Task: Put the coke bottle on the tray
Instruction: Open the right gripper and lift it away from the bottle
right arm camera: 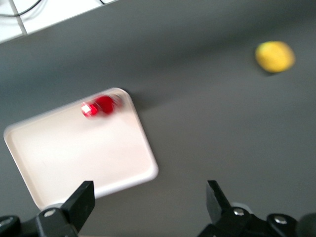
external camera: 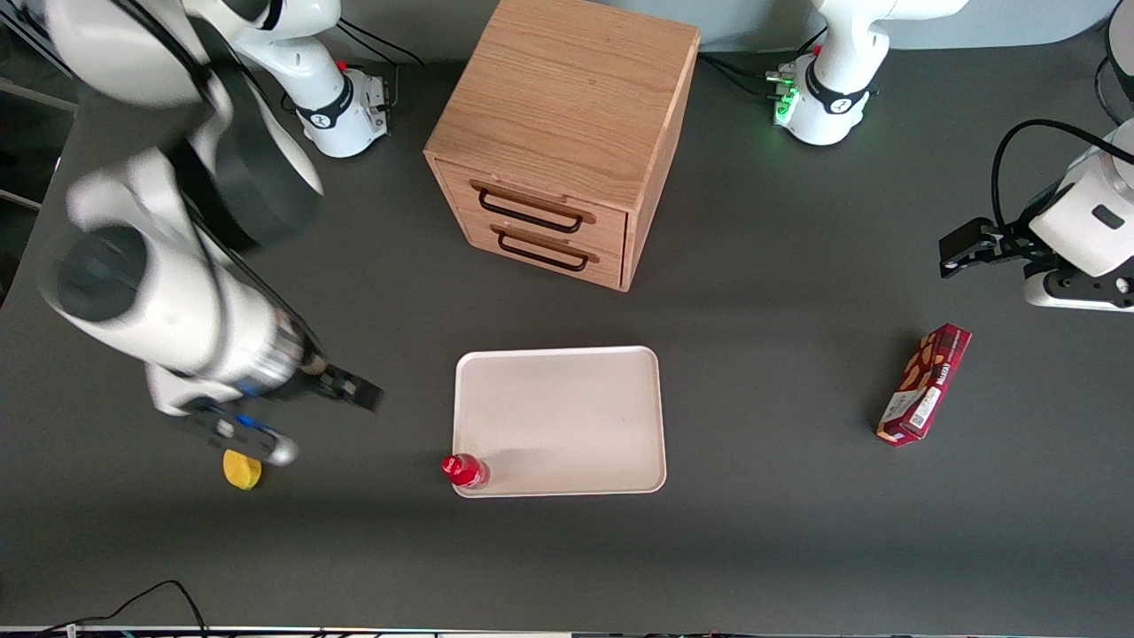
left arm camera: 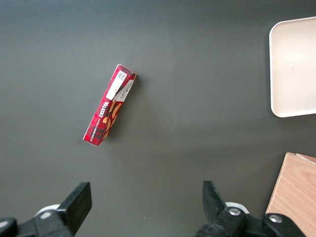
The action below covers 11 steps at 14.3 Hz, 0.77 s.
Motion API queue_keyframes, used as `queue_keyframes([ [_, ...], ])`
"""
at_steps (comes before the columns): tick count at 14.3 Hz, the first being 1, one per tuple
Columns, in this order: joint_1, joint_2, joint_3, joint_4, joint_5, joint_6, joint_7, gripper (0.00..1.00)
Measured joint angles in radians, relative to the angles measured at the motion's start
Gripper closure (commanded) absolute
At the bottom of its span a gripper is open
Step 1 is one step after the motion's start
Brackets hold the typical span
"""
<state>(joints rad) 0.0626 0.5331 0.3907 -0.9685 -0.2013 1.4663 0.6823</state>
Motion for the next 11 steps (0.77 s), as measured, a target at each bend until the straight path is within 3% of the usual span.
queue_keyframes([
  [2,-0.055,-0.199,-0.061,-0.144,0.074,-0.066,-0.151,0.00],
  [4,-0.073,-0.381,-0.192,-0.333,0.149,-0.068,-0.309,0.00],
  [6,-0.087,-0.536,-0.297,-0.535,0.183,-0.034,-0.421,0.00],
  [9,-0.092,-0.700,-0.338,-0.776,0.199,0.055,-0.455,0.00],
  [11,-0.088,-0.753,-0.334,-0.845,0.223,0.070,-0.454,0.00],
])
